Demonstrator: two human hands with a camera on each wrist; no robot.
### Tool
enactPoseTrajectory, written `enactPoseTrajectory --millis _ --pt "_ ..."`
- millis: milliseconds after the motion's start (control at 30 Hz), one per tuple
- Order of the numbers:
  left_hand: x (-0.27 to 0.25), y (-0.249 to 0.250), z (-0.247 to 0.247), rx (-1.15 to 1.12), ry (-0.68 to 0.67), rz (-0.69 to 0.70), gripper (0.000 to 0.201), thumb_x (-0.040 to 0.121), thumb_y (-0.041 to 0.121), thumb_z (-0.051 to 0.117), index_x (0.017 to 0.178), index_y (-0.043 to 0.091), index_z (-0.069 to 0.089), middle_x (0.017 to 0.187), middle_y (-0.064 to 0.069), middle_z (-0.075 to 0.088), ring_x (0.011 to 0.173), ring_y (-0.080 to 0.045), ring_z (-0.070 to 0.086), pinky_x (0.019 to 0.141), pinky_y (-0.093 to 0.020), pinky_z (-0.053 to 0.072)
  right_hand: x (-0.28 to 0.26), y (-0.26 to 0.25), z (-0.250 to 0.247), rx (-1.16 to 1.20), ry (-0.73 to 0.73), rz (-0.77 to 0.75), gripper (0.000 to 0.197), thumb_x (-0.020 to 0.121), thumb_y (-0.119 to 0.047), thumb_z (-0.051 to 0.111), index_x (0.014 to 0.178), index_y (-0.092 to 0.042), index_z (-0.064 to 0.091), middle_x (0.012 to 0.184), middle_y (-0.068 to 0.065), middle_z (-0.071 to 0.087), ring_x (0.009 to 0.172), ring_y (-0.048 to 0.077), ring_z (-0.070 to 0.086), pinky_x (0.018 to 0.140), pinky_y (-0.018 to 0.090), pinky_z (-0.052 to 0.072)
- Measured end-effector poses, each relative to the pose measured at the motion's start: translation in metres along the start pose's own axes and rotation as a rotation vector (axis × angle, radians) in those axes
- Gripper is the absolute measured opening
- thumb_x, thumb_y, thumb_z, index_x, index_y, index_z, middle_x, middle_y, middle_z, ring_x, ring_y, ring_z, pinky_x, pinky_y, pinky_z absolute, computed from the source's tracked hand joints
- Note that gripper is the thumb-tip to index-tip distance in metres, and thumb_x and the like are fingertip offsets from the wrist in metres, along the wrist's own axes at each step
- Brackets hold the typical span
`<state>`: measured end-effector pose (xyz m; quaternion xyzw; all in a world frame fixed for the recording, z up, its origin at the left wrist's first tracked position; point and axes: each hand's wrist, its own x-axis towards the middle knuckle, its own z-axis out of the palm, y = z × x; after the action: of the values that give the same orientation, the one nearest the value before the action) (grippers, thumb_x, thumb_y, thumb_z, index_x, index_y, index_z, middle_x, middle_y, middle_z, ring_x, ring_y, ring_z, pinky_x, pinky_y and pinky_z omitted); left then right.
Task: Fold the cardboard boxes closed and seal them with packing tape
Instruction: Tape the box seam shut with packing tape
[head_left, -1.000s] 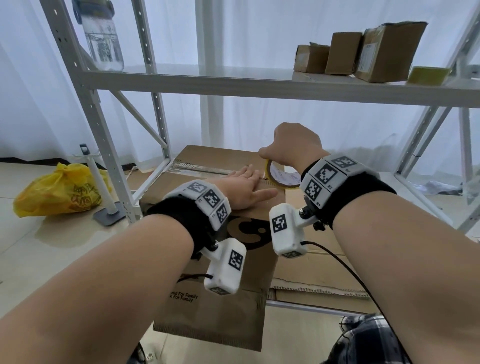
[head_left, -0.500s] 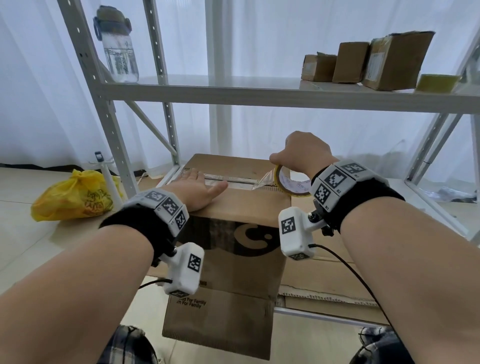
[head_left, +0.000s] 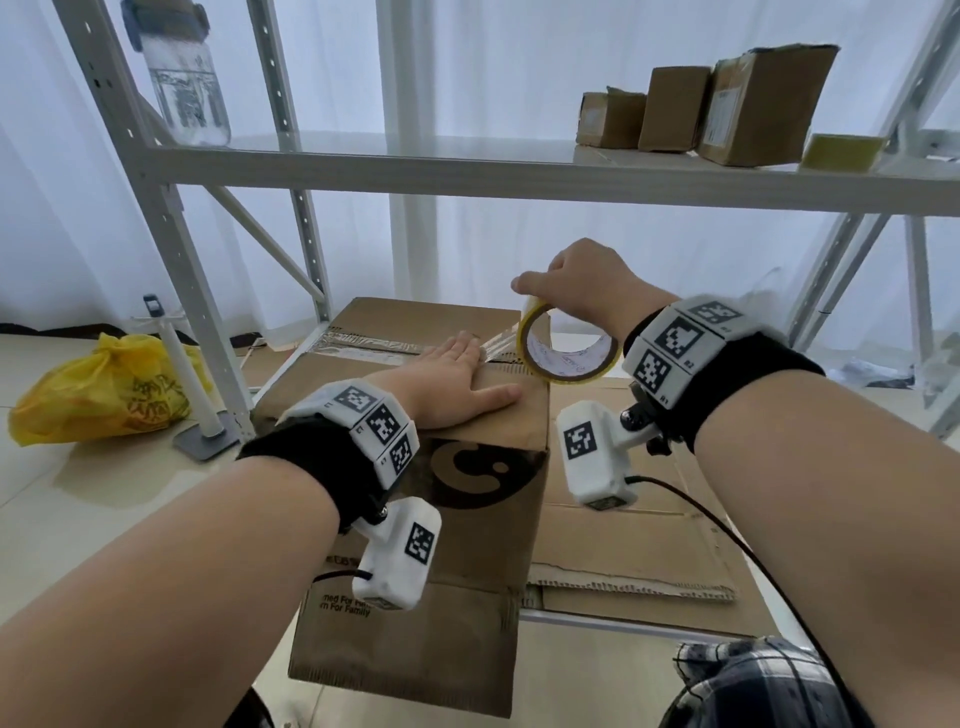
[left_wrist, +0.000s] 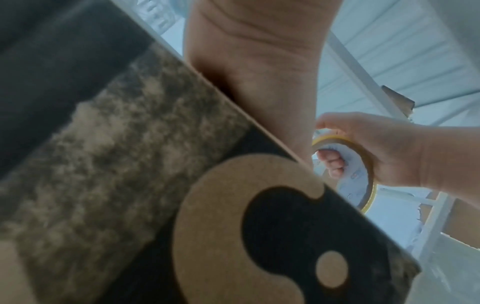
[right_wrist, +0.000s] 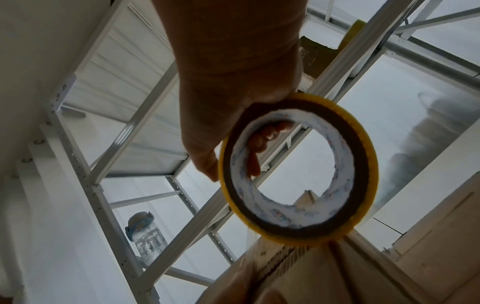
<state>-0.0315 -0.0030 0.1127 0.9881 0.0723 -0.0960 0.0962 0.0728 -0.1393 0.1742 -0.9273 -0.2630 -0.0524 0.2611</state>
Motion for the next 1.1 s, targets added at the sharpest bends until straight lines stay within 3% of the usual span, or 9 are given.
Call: enactPoseTrajectory --millis 100,267,500,733,967,1100 --pt "0.001 0.003 0.000 0.003 0.003 0.001 0.093 0.087 0.072 0.027 0.152 0.014 -0.007 0.160 -0.002 -0.010 0.146 -0.014 -0.008 0.116 -0.032 -0.003 0.000 0.005 -0.002 -0.044 0.004 -0.011 0.035 0.079 -0.037 0.065 0.082 -0.003 0.068 0.071 0.003 0.057 0.070 0.017 0.052 0.053 0.026 0.037" --pt "0.001 -0.001 0.003 -0.015 0.016 0.007 0.093 0.087 0.071 0.028 0.152 0.015 -0.006 0.160 -0.002 -0.008 0.147 -0.013 -0.006 0.117 -0.033 -0.001 -0.005 0.022 -0.002 -0.265 0.009 -0.001 0.037 0.078 -0.040 0.068 0.063 -0.012 0.050 0.066 0.002 0.052 0.068 0.021 0.054 0.053 0.027 0.035" --pt "0.002 0.003 0.004 0.019 0.009 -0.004 0.092 0.087 0.072 0.026 0.152 0.014 -0.005 0.160 -0.003 -0.009 0.147 -0.015 -0.006 0.117 -0.034 -0.001 -0.007 0.045 0.013 -0.223 -0.132 0.118 0.051 0.081 -0.059 0.062 0.065 -0.011 0.053 0.065 0.001 0.051 0.061 0.014 0.048 0.052 0.027 0.031" --pt "0.001 0.002 0.004 0.020 0.008 -0.004 0.093 0.087 0.072 0.026 0.152 0.014 -0.006 0.160 -0.003 -0.009 0.147 -0.015 -0.006 0.117 -0.034 -0.001 -0.012 0.045 0.012 -0.178 -0.155 0.167 0.047 0.081 -0.052 0.067 0.060 -0.011 0.060 0.063 -0.001 0.054 0.060 0.013 0.048 0.054 0.023 0.034" --pt "0.002 0.004 0.004 0.028 -0.002 -0.005 0.092 0.088 0.071 0.026 0.152 0.013 -0.005 0.159 -0.004 -0.010 0.147 -0.016 -0.007 0.117 -0.033 -0.002 -0.015 0.052 0.020 -0.115 -0.200 0.215 0.057 0.076 -0.064 0.065 0.061 -0.009 0.059 0.059 0.000 0.051 0.058 0.014 0.048 0.054 0.025 0.033" --pt "0.003 0.004 0.003 0.036 0.001 0.004 0.091 0.089 0.070 0.026 0.152 0.012 -0.005 0.159 -0.004 -0.010 0.147 -0.016 -0.007 0.118 -0.033 -0.002 -0.017 0.051 0.021 -0.108 -0.207 0.242 0.056 0.074 -0.062 0.070 0.061 -0.009 0.055 0.060 0.000 0.049 0.058 0.013 0.046 0.052 0.025 0.032"
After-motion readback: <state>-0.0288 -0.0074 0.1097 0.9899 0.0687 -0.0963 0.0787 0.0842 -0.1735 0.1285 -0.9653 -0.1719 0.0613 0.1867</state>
